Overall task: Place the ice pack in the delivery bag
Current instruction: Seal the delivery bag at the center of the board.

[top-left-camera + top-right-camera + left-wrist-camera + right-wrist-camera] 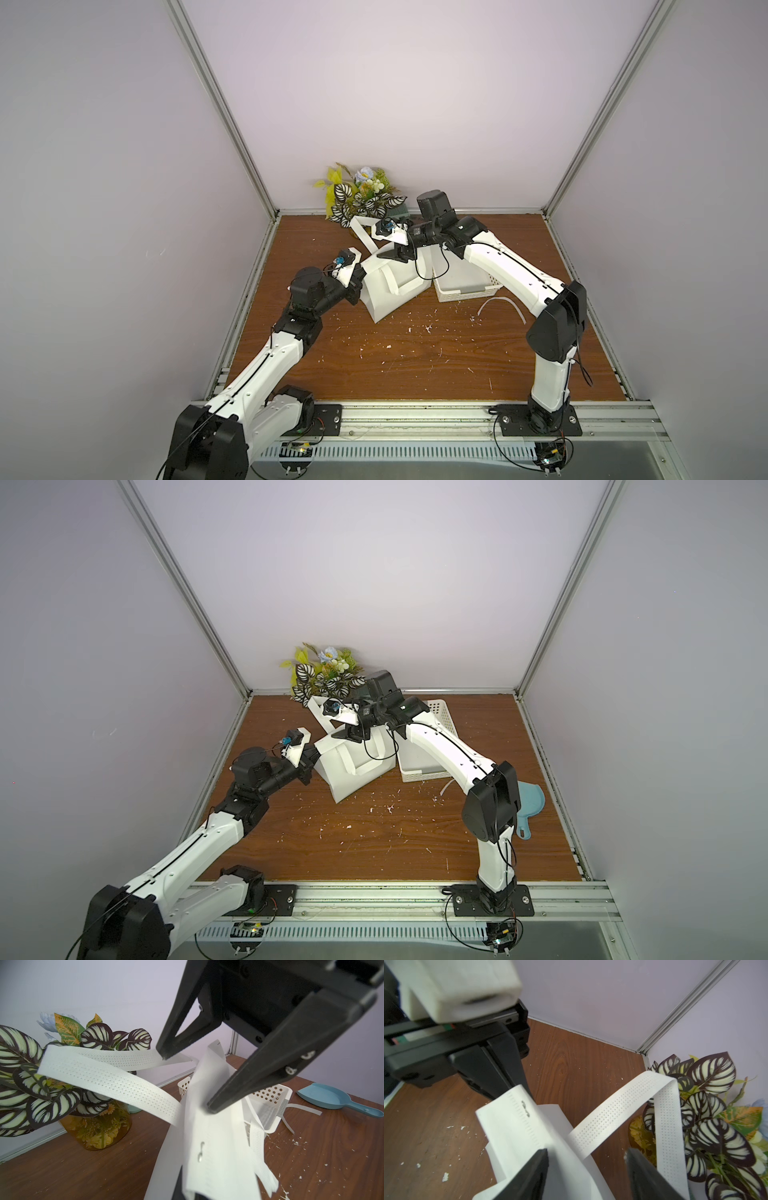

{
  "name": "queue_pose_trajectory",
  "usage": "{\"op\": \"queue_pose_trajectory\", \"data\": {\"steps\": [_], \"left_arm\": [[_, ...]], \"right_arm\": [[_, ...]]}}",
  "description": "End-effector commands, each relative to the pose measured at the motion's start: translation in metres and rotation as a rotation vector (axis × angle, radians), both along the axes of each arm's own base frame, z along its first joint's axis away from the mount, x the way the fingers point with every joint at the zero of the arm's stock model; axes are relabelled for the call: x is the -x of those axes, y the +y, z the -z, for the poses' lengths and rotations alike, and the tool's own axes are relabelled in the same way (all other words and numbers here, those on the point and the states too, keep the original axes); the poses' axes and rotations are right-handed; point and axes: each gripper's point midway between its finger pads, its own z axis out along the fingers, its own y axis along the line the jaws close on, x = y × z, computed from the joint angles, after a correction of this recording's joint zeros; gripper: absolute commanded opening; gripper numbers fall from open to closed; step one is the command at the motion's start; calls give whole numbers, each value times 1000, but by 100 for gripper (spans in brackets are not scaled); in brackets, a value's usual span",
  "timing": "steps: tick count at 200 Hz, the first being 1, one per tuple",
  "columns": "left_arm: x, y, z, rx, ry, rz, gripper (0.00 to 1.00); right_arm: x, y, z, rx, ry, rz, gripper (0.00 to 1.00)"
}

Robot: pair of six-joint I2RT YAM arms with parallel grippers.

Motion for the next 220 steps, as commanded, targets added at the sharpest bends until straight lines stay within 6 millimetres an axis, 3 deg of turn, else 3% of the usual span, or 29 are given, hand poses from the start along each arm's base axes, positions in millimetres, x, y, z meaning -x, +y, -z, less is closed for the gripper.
{"op": "queue_pose_trajectory", "data": {"steps": [1,41,121,207,220], "left_arm": [[1,0,-14,3,-63,10,0],[2,-1,-14,2,-72,19,0],[3,-1,-12,-6,-75,26,0],[3,1,-13,-13,-81,16,0],[3,0,-13,-13,-79,18,0]], "right_arm": [[12,-2,-9,-19,3,-52,62],[15,3,3,2,23,-63,51],[26,19,29,49,63,-98,47],[39,14,52,109,103,-91,41],[42,12,57,130,94,-90,36]]}}
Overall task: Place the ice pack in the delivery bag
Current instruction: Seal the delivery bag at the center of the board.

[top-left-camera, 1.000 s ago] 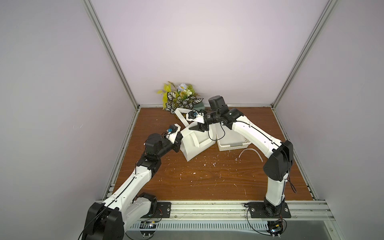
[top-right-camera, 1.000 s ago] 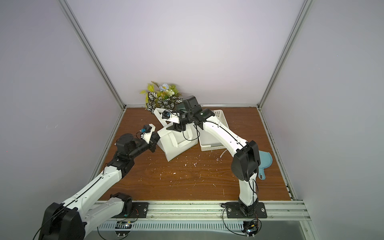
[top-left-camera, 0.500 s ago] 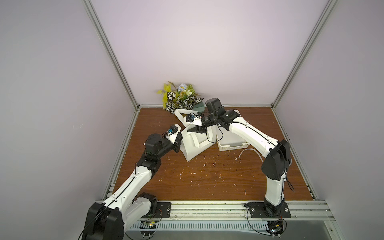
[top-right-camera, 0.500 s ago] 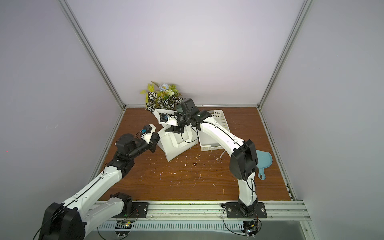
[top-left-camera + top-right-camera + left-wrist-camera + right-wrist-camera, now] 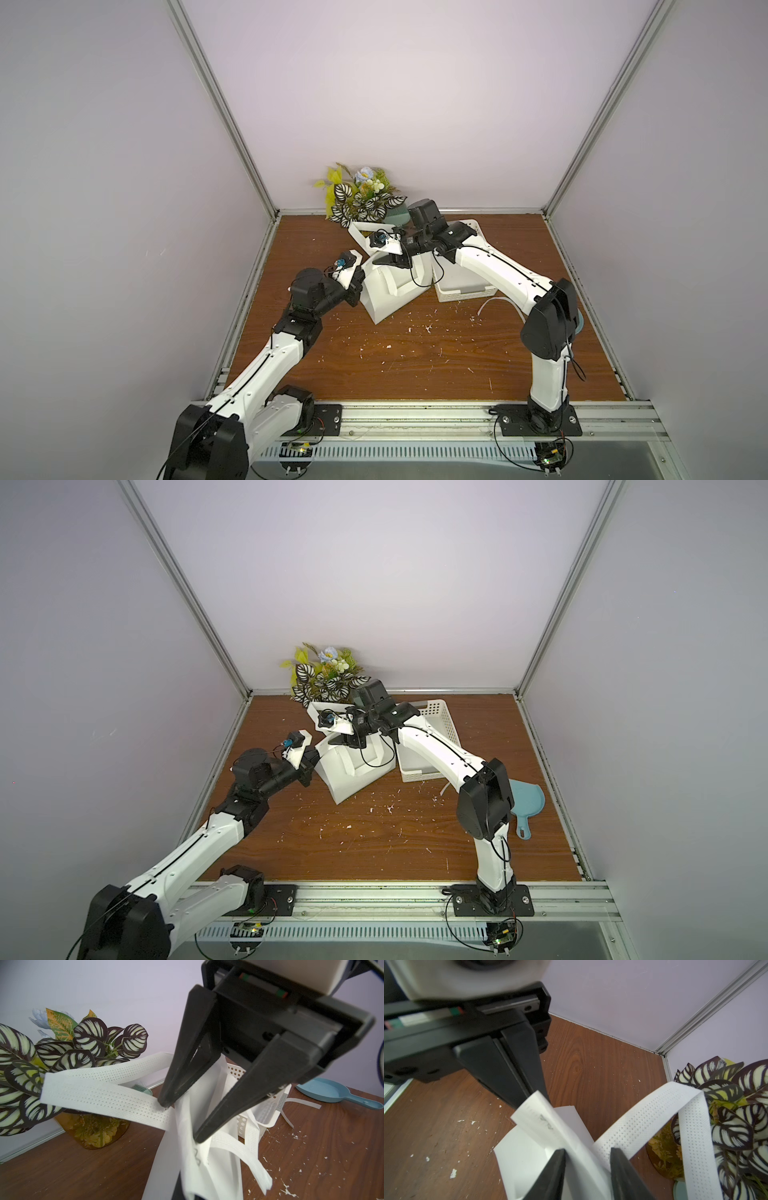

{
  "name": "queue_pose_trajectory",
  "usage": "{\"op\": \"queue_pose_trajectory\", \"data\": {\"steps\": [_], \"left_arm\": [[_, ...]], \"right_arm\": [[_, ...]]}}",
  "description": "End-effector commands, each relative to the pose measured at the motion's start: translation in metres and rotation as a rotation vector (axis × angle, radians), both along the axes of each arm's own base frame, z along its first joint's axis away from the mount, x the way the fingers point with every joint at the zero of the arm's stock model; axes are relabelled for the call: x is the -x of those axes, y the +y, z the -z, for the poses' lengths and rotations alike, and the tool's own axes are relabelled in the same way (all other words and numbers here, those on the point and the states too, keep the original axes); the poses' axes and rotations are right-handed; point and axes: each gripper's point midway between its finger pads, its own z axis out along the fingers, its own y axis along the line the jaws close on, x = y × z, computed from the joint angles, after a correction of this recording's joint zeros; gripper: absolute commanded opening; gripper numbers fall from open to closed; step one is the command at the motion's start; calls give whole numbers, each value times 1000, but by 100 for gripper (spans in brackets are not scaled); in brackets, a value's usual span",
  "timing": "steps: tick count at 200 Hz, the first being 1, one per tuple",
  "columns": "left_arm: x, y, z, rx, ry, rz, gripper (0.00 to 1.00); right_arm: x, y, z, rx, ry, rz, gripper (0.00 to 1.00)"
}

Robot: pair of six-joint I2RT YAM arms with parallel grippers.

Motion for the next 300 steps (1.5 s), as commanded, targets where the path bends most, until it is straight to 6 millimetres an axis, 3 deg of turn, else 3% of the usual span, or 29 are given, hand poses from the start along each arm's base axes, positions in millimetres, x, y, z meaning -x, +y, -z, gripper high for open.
{"op": "queue_pose_trajectory", "data": {"steps": [1,13,27,66,86,98,179,186,215,252,264,300], "left_arm": [[0,1,-21,8,-85,2,0],[0,2,-22,9,-88,1,0],[0,1,-22,7,-89,2,0],[-1,3,-22,6,-86,-13,1],[-2,6,-25,6,-82,-29,17],[-2,8,-24,0,-70,-41,33],[21,24,-20,-44,54,-100,46],[24,22,-20,-41,62,-85,53],[31,15,-18,-33,109,-31,61],[33,16,-33,11,104,-43,64],[30,20,-36,36,103,-74,70],[11,15,-22,46,172,-83,60]], "right_arm": [[26,-5,23,84,64,-22,36],[28,-5,25,93,47,-19,34],[29,-5,25,100,34,-21,17],[33,-6,28,126,5,-12,16],[34,-6,30,134,-7,-9,12],[35,-5,32,138,-8,-7,12],[26,-3,40,143,-16,20,11],[26,-3,39,142,-16,20,11],[25,-2,39,142,-18,22,12],[24,-2,39,139,-18,23,12],[25,-2,38,137,-17,23,12],[25,-2,38,136,-17,23,13]]}}
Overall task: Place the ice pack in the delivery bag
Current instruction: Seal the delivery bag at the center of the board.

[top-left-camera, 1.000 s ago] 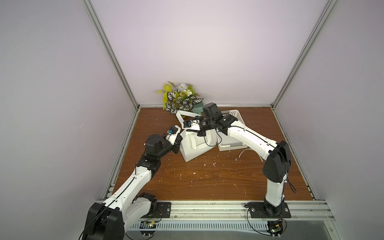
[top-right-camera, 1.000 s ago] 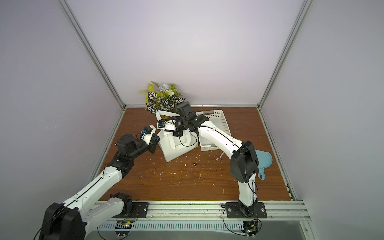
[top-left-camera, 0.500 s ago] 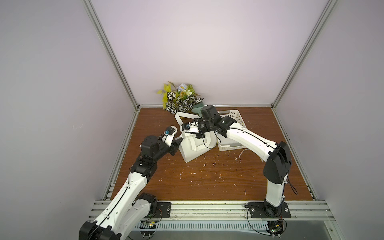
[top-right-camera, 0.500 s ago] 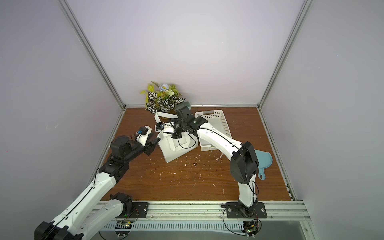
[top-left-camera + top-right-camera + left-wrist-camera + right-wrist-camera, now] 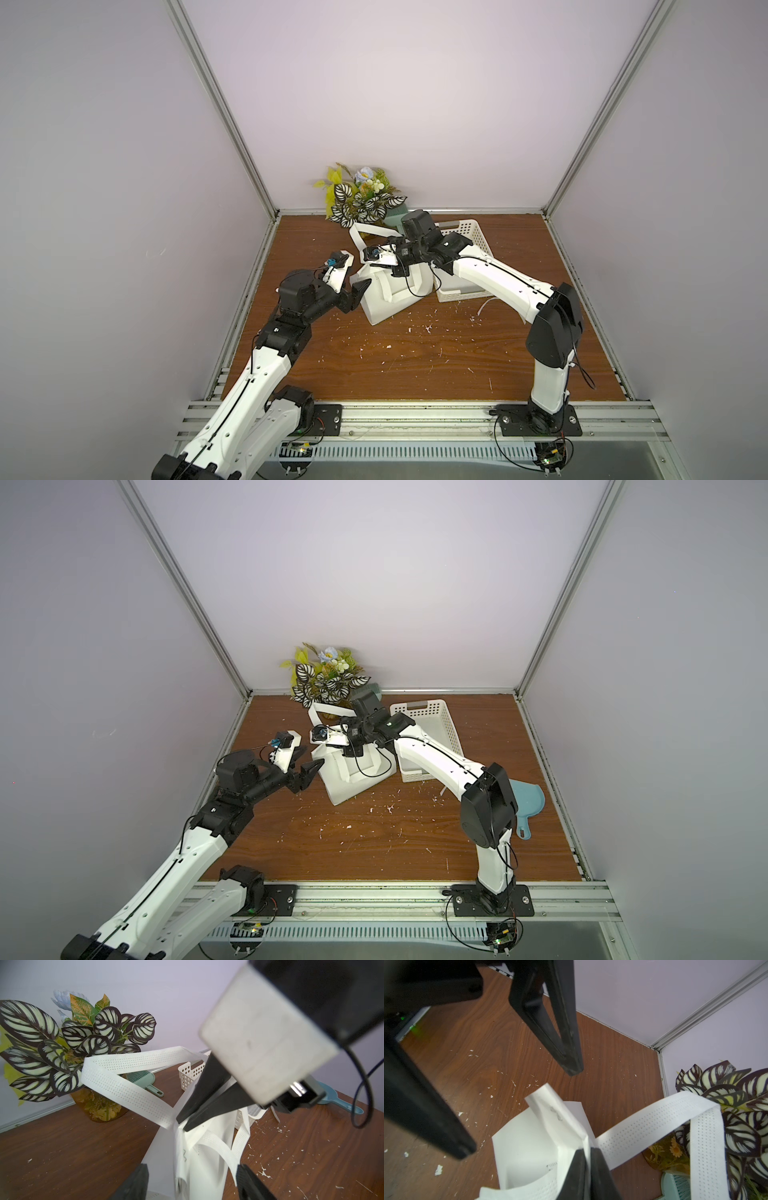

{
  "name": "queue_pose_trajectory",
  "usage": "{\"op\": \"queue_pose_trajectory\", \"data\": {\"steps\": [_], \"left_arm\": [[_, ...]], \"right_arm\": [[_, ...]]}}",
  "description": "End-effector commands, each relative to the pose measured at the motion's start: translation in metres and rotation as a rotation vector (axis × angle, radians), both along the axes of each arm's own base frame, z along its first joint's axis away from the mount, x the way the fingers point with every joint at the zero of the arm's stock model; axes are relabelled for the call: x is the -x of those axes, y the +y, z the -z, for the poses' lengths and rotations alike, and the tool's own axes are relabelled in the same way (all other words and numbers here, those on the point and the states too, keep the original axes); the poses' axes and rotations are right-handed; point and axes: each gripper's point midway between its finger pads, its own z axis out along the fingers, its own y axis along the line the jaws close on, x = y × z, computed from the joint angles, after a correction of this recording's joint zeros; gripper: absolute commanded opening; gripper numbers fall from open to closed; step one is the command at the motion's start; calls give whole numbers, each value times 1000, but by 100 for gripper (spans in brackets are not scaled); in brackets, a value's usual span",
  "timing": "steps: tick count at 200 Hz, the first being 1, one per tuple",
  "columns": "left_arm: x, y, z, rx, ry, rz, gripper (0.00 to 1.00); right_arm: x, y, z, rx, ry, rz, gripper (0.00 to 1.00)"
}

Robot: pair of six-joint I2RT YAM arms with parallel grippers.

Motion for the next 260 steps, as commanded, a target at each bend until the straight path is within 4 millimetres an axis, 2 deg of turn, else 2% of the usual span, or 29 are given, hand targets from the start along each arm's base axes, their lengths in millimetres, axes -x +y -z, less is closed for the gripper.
{"op": "queue_pose_trajectory", "data": {"steps": [1,23,48,61,78,86,93,100,117,131,146,174,216,260], "left_arm": [[-15,-1,-4,36,32,-18,60],[-24,-4,-5,58,17,-20,54],[-33,-5,-9,70,-6,-30,41],[-36,-5,-8,72,-5,-29,37],[-37,-6,-6,64,-10,-22,24],[-35,-7,-5,64,-20,-17,20],[-33,-7,-6,61,-37,-11,17],[-32,-6,-7,59,-55,-10,15],[-29,-3,-11,59,-107,-25,13],[-28,-2,-13,63,-130,-22,1],[-29,-6,-13,60,-122,-4,0],[-28,-6,-13,64,-130,2,0],[-25,-7,-12,65,-129,7,2],[-24,-6,-12,65,-131,6,2]], "right_arm": [[11,-7,27,77,83,9,13],[12,-7,26,75,85,9,13],[12,-7,26,74,85,9,13],[11,-8,25,73,83,12,13],[10,-7,23,67,85,22,15],[8,-8,20,63,81,36,21],[6,-9,16,58,79,51,34],[3,-12,11,51,79,64,41],[-7,-20,-9,12,79,107,48],[-15,-30,-24,-18,82,150,48],[-19,-38,-27,-19,81,181,47],[-27,-49,-15,5,100,230,54],[-48,-74,-13,-20,160,304,53],[-65,-85,-3,-12,119,390,51]]}}
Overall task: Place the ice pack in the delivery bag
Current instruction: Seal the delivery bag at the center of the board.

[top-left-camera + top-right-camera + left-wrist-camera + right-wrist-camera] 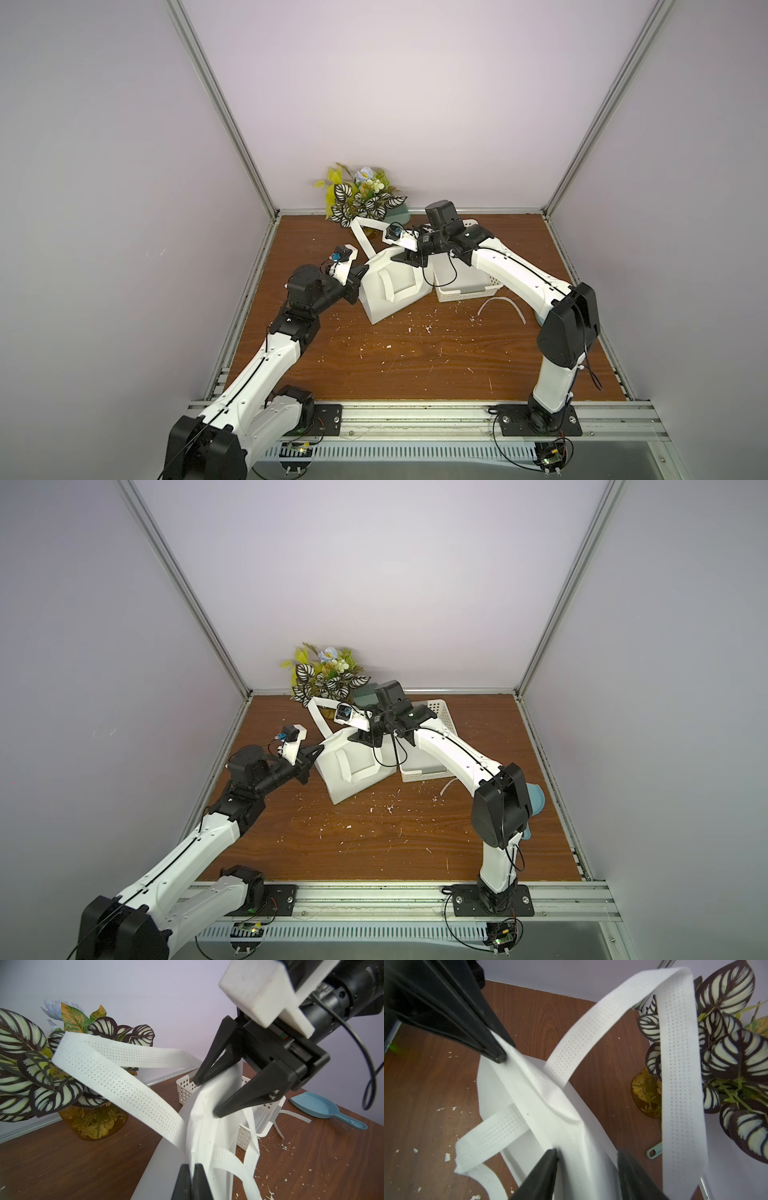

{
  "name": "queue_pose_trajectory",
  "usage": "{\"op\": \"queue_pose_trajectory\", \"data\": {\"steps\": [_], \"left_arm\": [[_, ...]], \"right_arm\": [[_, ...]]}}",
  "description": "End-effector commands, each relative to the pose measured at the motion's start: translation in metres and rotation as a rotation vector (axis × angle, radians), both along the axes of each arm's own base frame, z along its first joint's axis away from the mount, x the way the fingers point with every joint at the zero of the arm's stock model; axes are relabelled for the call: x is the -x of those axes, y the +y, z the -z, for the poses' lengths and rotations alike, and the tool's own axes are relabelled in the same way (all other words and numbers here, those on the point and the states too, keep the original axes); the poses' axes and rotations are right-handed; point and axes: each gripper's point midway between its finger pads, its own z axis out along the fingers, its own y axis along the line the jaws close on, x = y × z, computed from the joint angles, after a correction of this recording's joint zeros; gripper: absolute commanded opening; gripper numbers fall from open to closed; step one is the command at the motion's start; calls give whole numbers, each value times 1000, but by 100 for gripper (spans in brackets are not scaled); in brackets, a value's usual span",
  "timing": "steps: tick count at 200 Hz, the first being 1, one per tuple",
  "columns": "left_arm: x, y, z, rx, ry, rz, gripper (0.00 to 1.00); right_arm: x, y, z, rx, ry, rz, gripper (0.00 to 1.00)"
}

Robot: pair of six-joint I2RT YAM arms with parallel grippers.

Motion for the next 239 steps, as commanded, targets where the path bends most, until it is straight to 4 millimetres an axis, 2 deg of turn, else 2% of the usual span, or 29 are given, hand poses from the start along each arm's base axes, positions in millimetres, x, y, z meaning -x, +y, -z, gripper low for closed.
{"op": "queue_pose_trajectory", "data": {"steps": [1,44,60,66,71,81,98,109,123,148,162,184,199,220,239], "left_arm": [[1,4,-14,8,-59,-8,2],[0,4,-11,5,-52,-15,3],[-1,6,-12,0,-56,-24,6],[0,6,-13,-1,-59,-24,11],[-1,6,-12,-2,-57,-28,20],[-1,7,-14,-4,-59,-32,28],[0,8,-18,-6,-64,-35,47],[1,9,-24,-10,-69,-42,50],[1,12,-36,-16,-78,-55,58],[1,17,-61,-41,-95,-83,63],[0,16,-77,-61,-102,-73,64],[-3,4,-99,-80,-109,-4,66],[-12,-7,-103,-94,-81,52,67],[-25,-32,-94,-179,-45,121,66],[-27,-59,-82,-243,-17,201,69]], "right_arm": [[-13,-19,-3,22,-8,114,51],[-35,-32,1,28,-23,219,52],[-35,-37,-6,1,-10,210,55],[-34,-39,-9,-13,-7,206,56],[-34,-41,-12,-24,-8,209,57],[-32,-45,-19,-49,-4,198,60],[-27,-50,-35,-107,-14,198,68],[-21,-53,-46,-152,-26,190,71],[-13,-57,-58,-209,-50,196,74],[1,-65,-74,-300,-69,208,82],[4,-73,-81,-338,-77,237,82],[8,-87,-85,-405,-58,283,82],[11,-94,-79,-423,-29,299,81],[16,-102,-70,-446,30,311,81],[22,-106,-63,-446,50,318,81]]}}
